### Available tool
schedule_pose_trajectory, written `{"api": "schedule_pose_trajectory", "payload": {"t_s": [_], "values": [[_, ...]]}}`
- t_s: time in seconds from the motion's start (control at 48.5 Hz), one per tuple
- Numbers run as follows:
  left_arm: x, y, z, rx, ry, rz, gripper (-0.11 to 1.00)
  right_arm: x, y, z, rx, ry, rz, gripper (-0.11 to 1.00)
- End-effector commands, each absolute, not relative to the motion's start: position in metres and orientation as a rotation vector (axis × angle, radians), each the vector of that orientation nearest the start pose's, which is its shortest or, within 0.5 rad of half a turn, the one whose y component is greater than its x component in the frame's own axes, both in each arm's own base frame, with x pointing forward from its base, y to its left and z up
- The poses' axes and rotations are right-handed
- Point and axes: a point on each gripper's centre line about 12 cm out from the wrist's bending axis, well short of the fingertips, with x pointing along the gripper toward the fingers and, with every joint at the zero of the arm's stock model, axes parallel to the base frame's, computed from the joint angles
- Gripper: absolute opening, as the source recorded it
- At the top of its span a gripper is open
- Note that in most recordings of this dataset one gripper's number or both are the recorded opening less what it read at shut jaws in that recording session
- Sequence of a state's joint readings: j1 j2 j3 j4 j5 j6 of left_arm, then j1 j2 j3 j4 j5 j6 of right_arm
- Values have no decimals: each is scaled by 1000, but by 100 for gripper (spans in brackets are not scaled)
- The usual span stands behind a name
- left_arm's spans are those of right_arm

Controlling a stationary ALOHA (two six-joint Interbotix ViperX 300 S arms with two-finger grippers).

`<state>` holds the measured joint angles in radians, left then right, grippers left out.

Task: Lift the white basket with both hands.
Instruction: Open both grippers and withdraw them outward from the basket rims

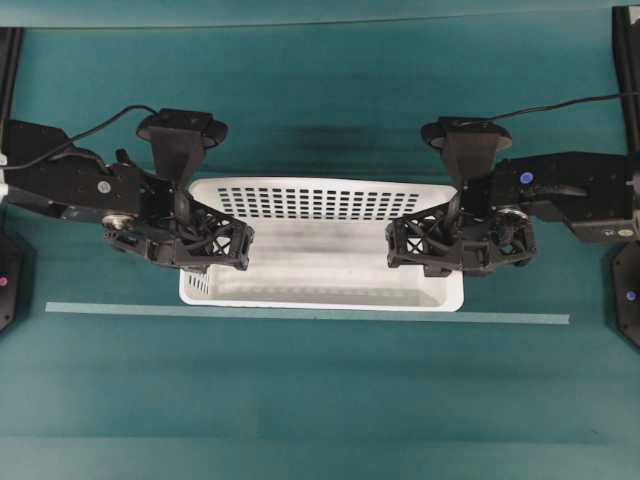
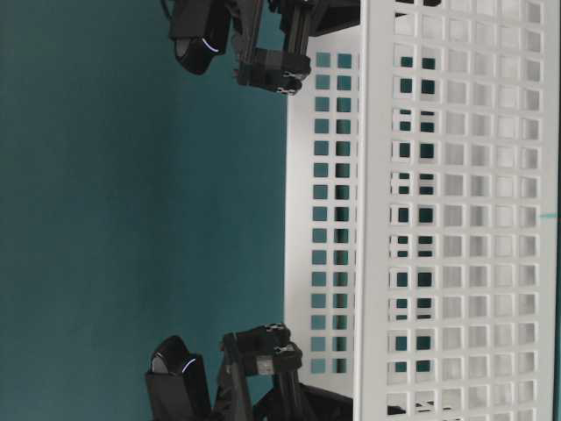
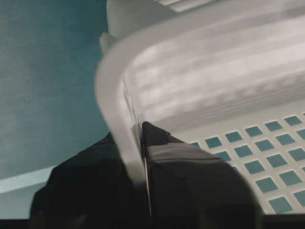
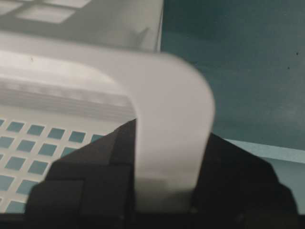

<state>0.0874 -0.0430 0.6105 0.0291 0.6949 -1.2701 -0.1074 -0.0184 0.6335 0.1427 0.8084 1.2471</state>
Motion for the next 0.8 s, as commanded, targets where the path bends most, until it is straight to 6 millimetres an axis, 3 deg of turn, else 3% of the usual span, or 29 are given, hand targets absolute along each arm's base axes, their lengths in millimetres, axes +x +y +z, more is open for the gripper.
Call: {"api": "schedule_pose_trajectory", "payload": {"t_s": [0.0,0.103,0.268,0.371,0.577,0.783], "values": [[342,29,155,-1077,1016,811,8,311,-11,125,1159,1272,-909,26],[342,30,154,-1077,1014,811,26,311,-12,125,1164,1258,-903,46],[341,30,156,-1080,1008,808,76,316,-15,127,1177,1218,-888,88],[341,29,157,-1082,1006,806,96,318,-17,128,1183,1195,-880,99],[341,29,162,-1081,991,793,95,316,-20,134,1192,1186,-884,97],[334,30,194,-1107,909,746,95,308,-29,170,1230,1129,-870,97]]}}
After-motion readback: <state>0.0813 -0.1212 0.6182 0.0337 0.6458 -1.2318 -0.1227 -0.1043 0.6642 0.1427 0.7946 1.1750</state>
